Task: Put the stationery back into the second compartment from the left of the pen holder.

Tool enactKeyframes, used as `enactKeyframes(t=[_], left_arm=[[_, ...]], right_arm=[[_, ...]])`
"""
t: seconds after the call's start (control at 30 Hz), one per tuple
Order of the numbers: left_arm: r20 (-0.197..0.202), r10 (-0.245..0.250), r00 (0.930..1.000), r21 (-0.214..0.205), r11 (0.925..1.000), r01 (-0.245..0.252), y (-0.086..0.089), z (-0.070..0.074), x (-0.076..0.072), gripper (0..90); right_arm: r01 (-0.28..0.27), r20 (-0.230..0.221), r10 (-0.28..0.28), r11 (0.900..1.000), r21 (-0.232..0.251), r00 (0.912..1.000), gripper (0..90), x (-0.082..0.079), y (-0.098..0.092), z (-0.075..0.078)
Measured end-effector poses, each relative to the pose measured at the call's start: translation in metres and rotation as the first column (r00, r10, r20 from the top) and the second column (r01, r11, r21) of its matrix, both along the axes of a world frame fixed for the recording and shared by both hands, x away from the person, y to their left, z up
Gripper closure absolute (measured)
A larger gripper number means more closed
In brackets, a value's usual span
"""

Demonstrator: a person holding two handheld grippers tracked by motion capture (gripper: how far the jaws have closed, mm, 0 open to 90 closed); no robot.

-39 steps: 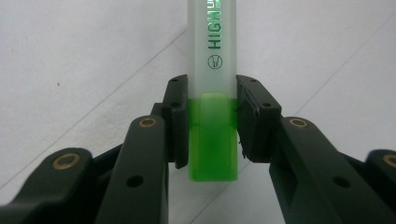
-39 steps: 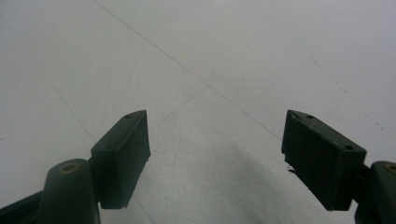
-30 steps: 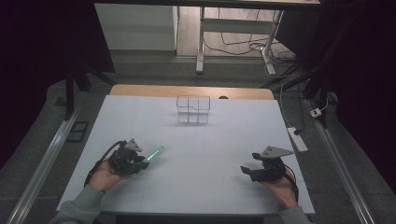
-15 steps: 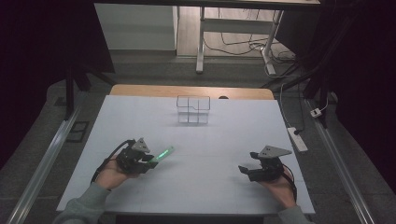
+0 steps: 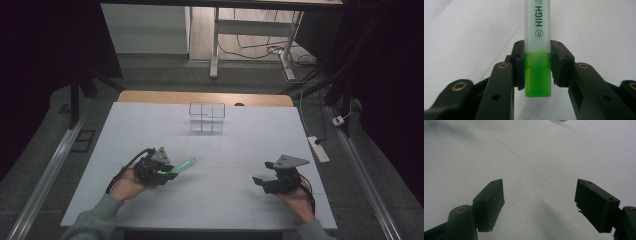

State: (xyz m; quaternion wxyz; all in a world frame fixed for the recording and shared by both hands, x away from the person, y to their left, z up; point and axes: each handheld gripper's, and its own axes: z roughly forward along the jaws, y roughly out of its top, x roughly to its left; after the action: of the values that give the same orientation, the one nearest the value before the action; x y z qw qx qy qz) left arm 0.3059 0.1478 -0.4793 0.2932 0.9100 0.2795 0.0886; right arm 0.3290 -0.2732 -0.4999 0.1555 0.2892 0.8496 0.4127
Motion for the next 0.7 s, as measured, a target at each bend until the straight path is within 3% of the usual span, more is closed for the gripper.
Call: enactKeyframes(t=[0.7], left_arm=[[0.013,-0.117,0.9930,0.034,0.9926,0.117,-0.031,-0.003,0.006,66.6]], right_arm=[[-0.069,0.008,0.069,0.9975,-0.019,0.9976,22.8,0.002,0.027,0.003]])
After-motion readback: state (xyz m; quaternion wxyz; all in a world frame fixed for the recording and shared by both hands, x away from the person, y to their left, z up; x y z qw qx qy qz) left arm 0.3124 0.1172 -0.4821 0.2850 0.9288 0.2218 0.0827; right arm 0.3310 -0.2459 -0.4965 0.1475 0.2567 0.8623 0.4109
